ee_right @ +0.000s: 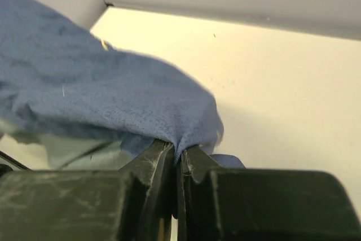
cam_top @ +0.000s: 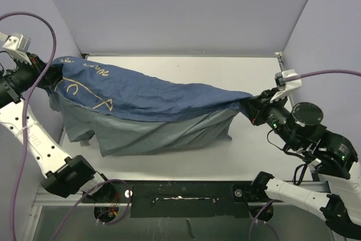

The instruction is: Remove the pillowcase from the pillow

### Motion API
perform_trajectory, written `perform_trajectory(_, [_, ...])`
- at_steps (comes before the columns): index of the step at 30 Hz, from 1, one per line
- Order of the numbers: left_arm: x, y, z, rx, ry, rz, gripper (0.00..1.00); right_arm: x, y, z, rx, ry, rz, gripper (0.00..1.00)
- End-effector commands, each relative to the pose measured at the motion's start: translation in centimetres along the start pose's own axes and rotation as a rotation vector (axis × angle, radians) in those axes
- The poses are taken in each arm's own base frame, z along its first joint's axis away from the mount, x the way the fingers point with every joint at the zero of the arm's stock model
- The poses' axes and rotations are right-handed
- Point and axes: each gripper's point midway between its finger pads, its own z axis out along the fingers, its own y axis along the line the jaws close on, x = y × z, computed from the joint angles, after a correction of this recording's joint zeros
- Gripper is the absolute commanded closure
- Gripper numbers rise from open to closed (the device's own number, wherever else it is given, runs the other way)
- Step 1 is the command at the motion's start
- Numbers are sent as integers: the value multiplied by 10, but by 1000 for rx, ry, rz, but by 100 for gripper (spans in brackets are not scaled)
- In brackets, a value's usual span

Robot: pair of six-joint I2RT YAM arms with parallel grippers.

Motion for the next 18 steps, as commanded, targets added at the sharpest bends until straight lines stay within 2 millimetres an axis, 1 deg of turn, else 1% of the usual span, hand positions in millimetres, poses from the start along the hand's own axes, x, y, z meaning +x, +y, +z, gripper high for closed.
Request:
perform_trajectory(1, [-79, -72, -29, 83, -193, 229, 100, -65, 5, -11, 11, -143, 24, 100])
perform_trajectory(3, [-88, -73, -28, 101, -210, 204, 100, -79, 5, -5, 38, -161, 22, 100])
perform_trajectory(4, [-89, -69, -25, 107, -213, 179, 100, -84, 6, -1, 54, -164, 19, 100])
perform_trajectory(5, [-89, -61, -19, 104, -214, 156, 100, -86, 7, 6, 68, -158, 9, 100])
perform_trajectory(6, [-84, -51, -8, 101, -202, 125, 100, -85, 8, 16, 89, -144, -7, 100])
perform_trajectory(7, [-76, -43, 8, 86, -173, 101, 100, -80, 8, 31, 123, -116, -32, 100])
perform_trajectory(8, [-63, -30, 22, 51, -127, 84, 100, -75, 6, 43, 153, -97, -56, 100])
perform_trajectory(9, [-45, -24, 41, 34, -59, 73, 100, -67, 3, 60, 186, -61, -82, 100])
perform_trajectory(10, [-25, -25, 65, 41, 16, 79, 100, -58, -5, 77, 209, -20, -90, 100])
perform_trajectory(11, [-5, -20, 84, 31, 80, 79, 100, -45, -17, 98, 218, 39, -67, 100])
perform_trajectory(12, [12, -14, 101, 18, 127, 80, 100, -31, -34, 117, 215, 103, -3, 100])
perform_trajectory(14, [41, 5, 130, -11, 186, 57, 100, -1, -78, 152, 226, 196, 152, 100])
perform_trajectory(16, [65, 26, 158, -46, 238, 48, 100, 28, -115, 182, 261, 260, 223, 100])
perform_trajectory(17, [73, 37, 172, -67, 258, 61, 100, 39, -129, 196, 286, 289, 223, 100])
perform_trajectory(18, [79, 51, 184, -101, 280, 72, 100, 45, -140, 208, 310, 310, 211, 100])
